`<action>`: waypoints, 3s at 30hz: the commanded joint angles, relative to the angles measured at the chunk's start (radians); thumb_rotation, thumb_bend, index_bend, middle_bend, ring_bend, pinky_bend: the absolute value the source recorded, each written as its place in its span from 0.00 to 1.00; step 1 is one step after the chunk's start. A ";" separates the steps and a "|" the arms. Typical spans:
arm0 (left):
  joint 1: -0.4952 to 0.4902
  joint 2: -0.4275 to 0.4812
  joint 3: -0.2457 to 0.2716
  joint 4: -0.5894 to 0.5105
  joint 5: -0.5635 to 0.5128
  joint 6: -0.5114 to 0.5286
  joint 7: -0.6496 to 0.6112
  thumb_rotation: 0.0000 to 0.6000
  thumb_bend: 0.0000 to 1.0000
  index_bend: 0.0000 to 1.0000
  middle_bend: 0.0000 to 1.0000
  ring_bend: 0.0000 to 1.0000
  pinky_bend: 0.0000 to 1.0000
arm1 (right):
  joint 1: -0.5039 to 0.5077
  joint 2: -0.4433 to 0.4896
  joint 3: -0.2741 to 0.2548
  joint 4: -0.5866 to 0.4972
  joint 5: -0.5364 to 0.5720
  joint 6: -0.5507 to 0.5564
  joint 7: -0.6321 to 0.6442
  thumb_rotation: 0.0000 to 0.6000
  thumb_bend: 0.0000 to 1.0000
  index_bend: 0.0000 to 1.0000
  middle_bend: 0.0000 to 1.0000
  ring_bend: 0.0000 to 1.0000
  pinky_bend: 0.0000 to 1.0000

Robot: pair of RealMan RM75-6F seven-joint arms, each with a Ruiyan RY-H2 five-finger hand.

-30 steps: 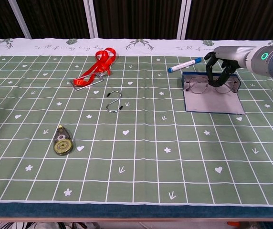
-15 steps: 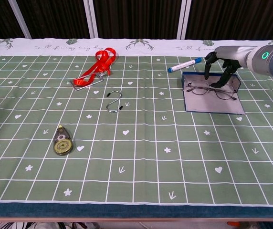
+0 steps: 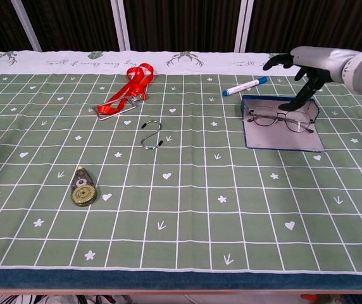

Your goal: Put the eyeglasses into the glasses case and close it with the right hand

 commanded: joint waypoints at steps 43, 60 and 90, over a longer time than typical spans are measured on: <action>-0.002 0.006 0.003 -0.004 -0.004 -0.008 -0.001 1.00 0.39 0.12 0.00 0.00 0.00 | 0.029 -0.037 -0.101 -0.086 0.323 0.054 -0.347 1.00 0.67 0.10 0.73 0.80 0.82; -0.002 0.004 0.003 -0.003 -0.002 -0.005 0.001 1.00 0.39 0.12 0.00 0.00 0.00 | 0.044 -0.033 -0.105 -0.074 0.370 0.052 -0.366 1.00 0.67 0.10 0.73 0.80 0.82; -0.002 0.007 0.001 -0.004 -0.008 -0.008 -0.005 1.00 0.39 0.12 0.00 0.00 0.00 | 0.102 -0.098 -0.074 0.080 0.469 0.001 -0.384 1.00 0.67 0.09 0.73 0.80 0.82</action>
